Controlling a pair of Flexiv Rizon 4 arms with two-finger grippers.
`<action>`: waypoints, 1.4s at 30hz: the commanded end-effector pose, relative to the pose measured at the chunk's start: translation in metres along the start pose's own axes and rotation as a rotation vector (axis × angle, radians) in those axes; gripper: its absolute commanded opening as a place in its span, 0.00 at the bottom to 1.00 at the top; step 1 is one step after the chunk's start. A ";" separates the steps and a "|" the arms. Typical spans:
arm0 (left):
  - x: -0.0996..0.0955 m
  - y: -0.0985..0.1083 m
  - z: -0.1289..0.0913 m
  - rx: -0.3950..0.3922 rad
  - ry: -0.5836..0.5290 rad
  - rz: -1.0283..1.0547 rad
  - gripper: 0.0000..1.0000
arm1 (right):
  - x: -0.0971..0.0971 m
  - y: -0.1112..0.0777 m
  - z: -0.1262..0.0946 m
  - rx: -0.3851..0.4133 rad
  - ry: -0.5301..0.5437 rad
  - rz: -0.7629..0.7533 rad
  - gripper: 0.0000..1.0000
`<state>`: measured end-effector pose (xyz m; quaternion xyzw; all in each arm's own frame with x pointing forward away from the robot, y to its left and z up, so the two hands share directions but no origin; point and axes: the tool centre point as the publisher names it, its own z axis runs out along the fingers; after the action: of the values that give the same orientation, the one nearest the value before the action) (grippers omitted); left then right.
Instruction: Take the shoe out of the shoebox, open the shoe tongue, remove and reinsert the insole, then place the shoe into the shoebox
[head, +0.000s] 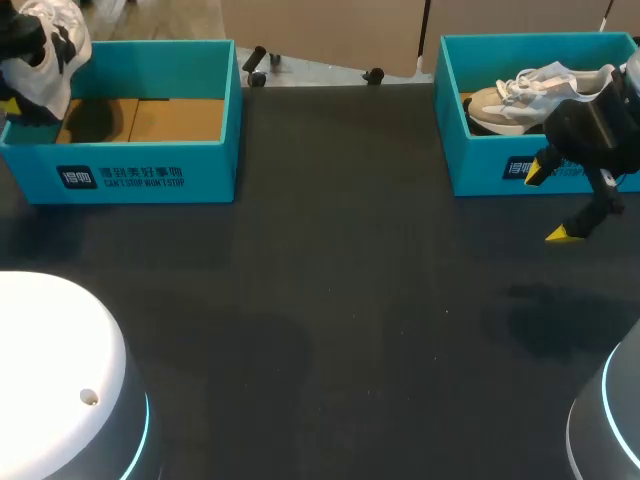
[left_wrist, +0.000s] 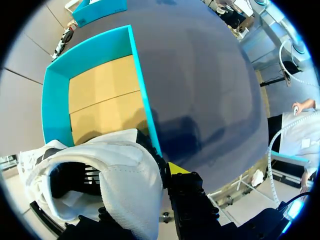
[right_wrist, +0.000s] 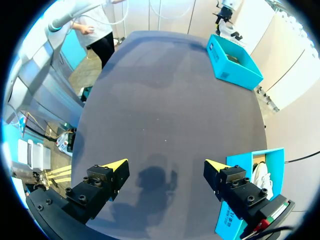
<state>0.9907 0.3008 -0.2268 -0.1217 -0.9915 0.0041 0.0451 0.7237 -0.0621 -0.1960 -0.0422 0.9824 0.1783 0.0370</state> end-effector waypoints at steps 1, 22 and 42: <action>-0.011 0.003 -0.008 -0.010 0.071 0.000 0.00 | -0.001 0.000 0.001 0.003 0.001 0.000 1.00; -0.011 0.009 -0.010 -0.076 0.062 0.171 0.00 | -0.001 0.000 0.001 0.003 0.001 0.000 1.00; -0.024 0.037 -0.020 -0.125 0.165 0.983 0.00 | -0.001 0.000 0.001 0.003 0.001 0.000 1.00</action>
<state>1.0174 0.3306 -0.2099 -0.4696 -0.8780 -0.0241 0.0897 0.7237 -0.0621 -0.1960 -0.0422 0.9824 0.1783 0.0370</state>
